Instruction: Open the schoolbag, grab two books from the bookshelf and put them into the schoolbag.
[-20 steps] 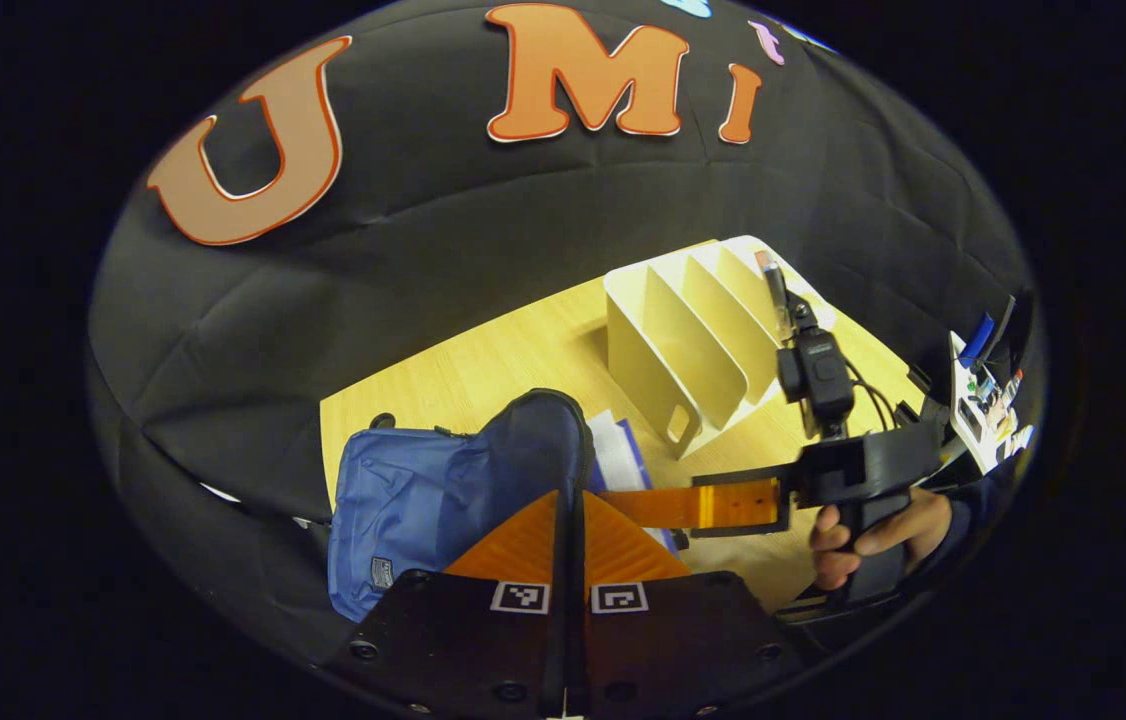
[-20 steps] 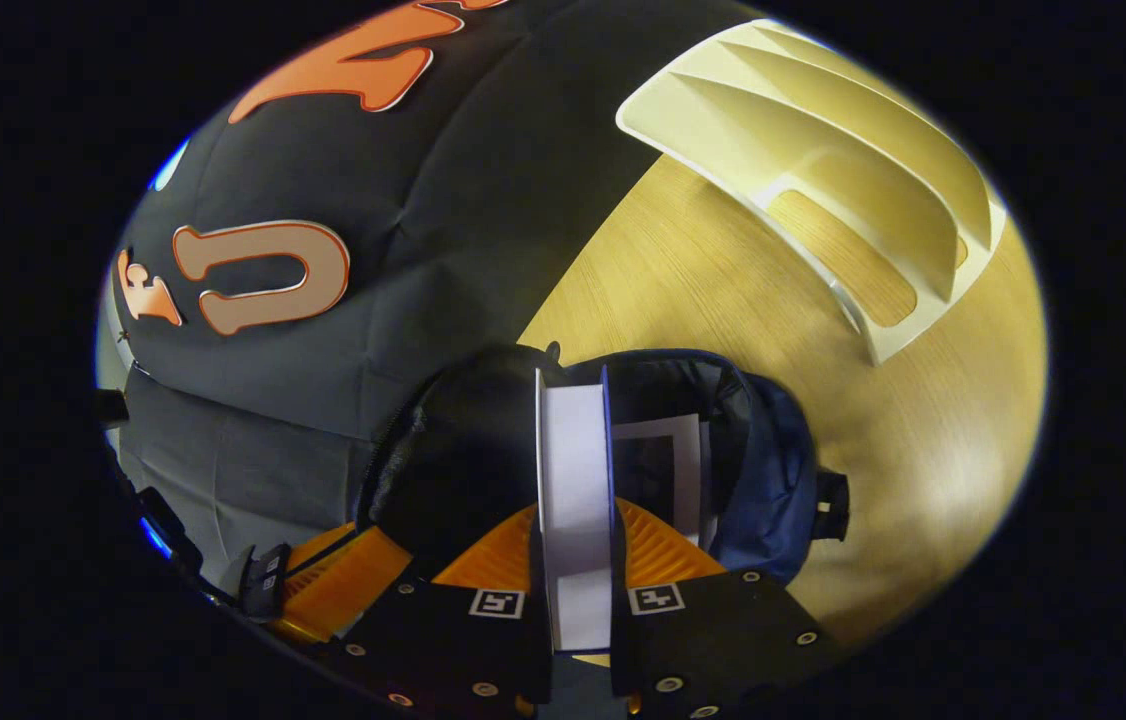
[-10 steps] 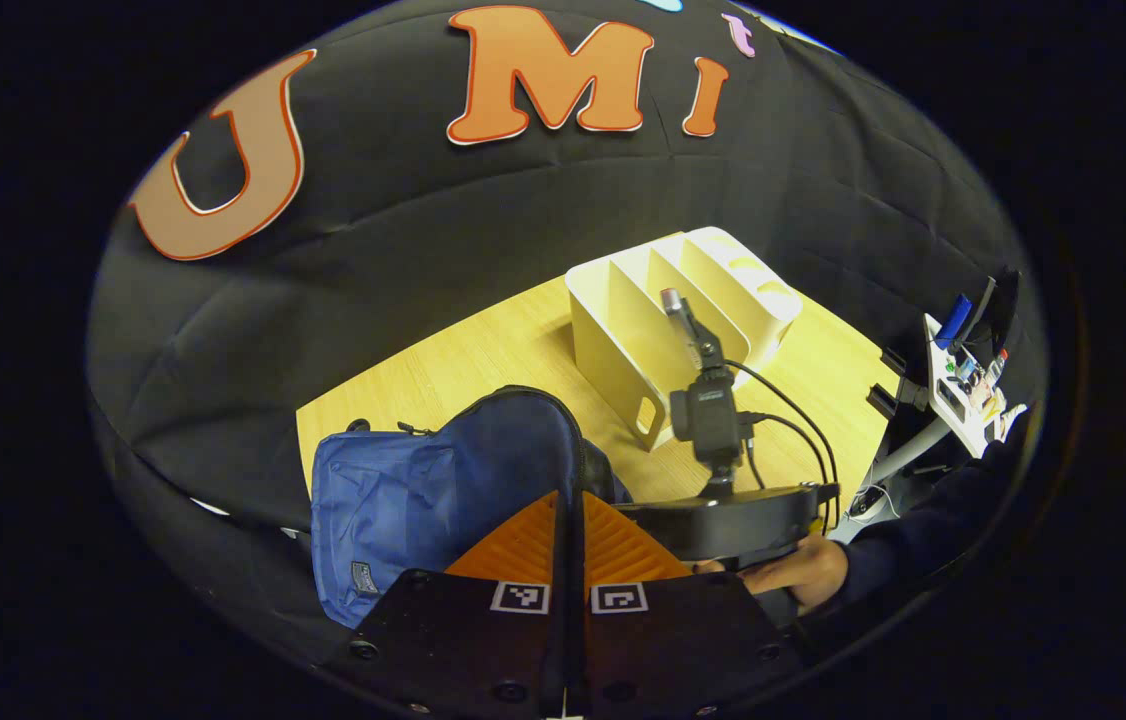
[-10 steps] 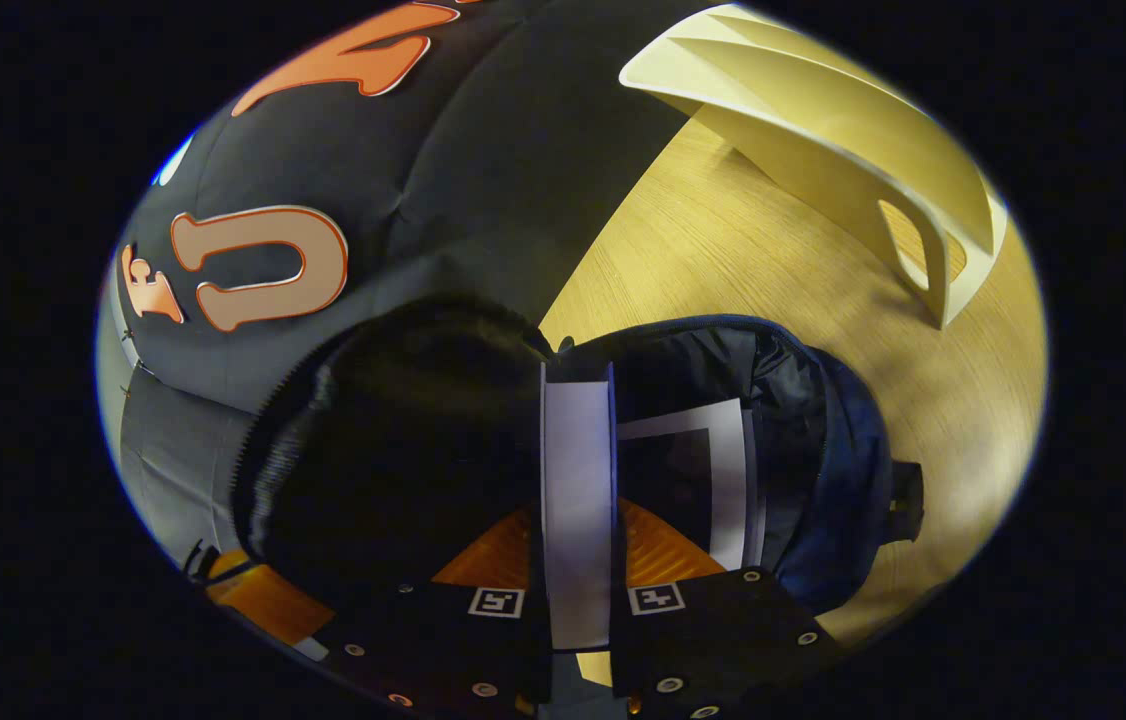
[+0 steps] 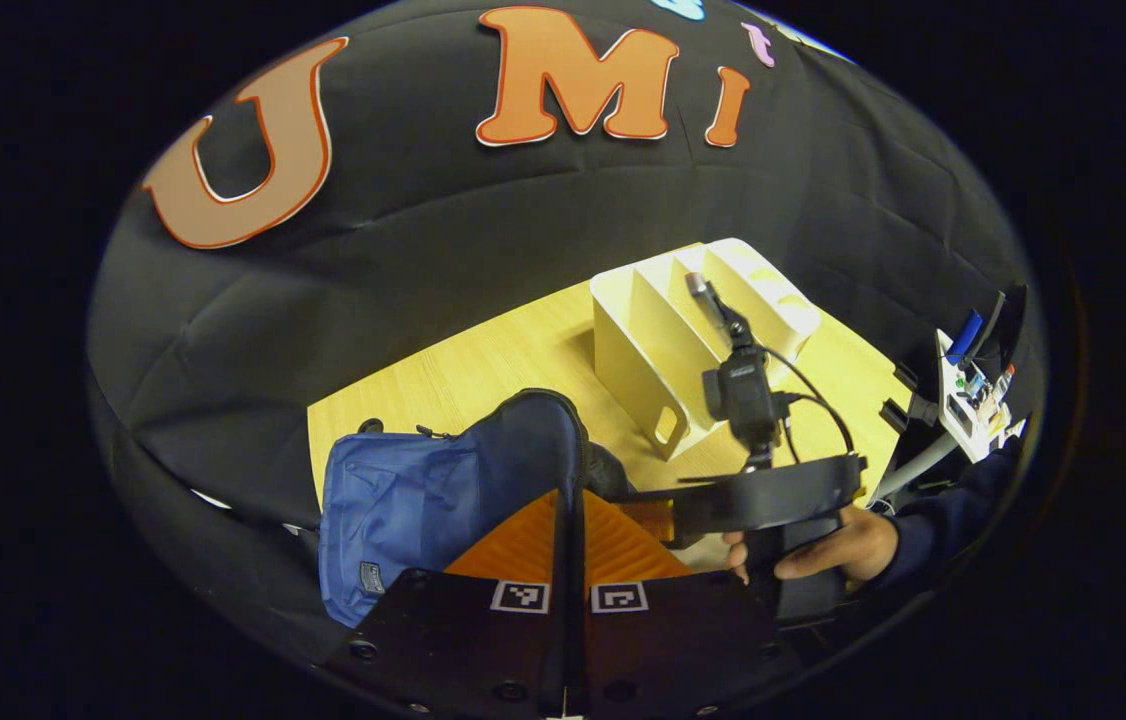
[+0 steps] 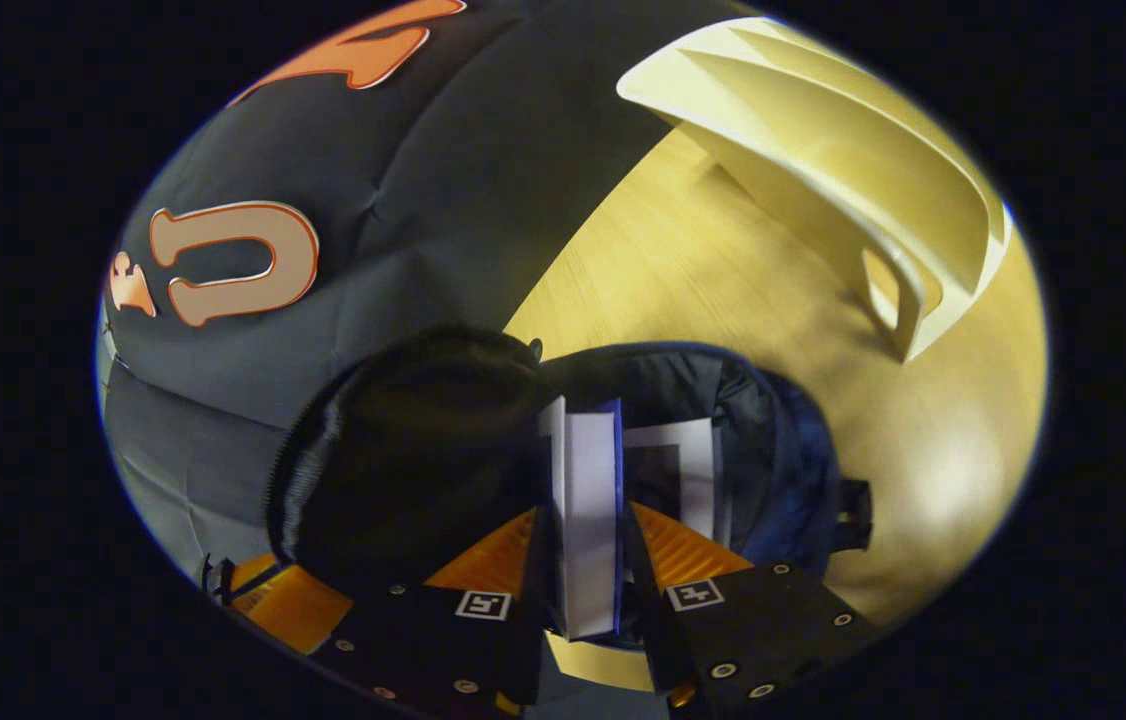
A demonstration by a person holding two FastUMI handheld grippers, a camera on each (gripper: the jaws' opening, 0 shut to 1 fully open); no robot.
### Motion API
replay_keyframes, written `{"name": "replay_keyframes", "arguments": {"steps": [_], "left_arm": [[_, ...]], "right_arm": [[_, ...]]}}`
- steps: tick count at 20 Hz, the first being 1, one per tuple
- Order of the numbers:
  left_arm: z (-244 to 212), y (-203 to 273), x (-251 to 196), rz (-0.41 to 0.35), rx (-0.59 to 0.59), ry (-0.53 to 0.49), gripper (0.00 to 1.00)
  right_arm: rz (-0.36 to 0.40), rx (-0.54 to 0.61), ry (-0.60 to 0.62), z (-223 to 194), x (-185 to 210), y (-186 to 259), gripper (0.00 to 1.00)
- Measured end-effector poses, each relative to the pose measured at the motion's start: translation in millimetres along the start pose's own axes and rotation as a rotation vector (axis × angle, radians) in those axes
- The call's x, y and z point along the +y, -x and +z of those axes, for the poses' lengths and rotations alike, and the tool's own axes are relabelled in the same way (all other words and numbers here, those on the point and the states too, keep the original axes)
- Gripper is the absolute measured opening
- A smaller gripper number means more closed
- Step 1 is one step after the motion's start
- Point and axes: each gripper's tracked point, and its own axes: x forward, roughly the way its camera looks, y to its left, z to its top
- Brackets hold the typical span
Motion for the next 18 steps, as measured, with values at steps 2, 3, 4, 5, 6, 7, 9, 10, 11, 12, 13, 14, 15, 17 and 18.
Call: {"name": "replay_keyframes", "arguments": {"steps": [2,3,4,5,6,7,9,10,11,12,13,14,15,17,18], "left_arm": [[-3,-4,4,0.013,0.006,0.02,0.01],[-2,-5,4,0.013,0.004,0.029,0.01],[-3,-6,5,0.017,0.004,0.031,0.01],[-3,-7,4,0.023,0.002,0.036,0.01],[-2,-9,3,0.026,0.0,0.039,0.01],[-2,-12,0,0.031,-0.001,0.043,0.02],[-5,-15,-4,0.041,0.004,0.049,0.03],[-4,-19,-7,0.046,0.008,0.053,0.03],[-5,-24,-12,0.047,0.013,0.052,0.04],[-8,-26,-16,0.049,0.016,0.052,0.05],[-8,-29,-21,0.054,0.019,0.052,0.07],[-7,-32,-25,0.057,0.021,0.054,0.02],[-7,-35,-31,0.06,0.022,0.059,0.1],[-2,-40,-43,0.052,0.013,0.072,0.13],[2,-41,-52,0.045,0.008,0.077,0.13]], "right_arm": [[-0.016,-0.048,0.054,20,-2,13,0.43],[-0.033,-0.072,0.091,28,-5,20,0.42],[-0.046,-0.089,0.122,37,-6,27,0.42],[-0.059,-0.111,0.149,45,-8,35,0.42],[-0.073,-0.135,0.176,54,-9,44,0.42],[-0.086,-0.162,0.205,64,-10,54,0.42],[-0.119,-0.206,0.269,81,-14,71,0.42],[-0.135,-0.232,0.3,92,-15,81,0.42],[-0.148,-0.259,0.326,103,-18,91,0.42],[-0.164,-0.291,0.357,114,-20,100,0.43],[-0.182,-0.321,0.388,127,-22,111,0.42],[-0.2,-0.35,0.418,138,-26,124,0.42],[-0.218,-0.379,0.446,149,-27,136,0.24],[-0.247,-0.419,0.482,167,-37,154,0.43],[-0.259,-0.436,0.488,175,-38,162,0.43]]}}
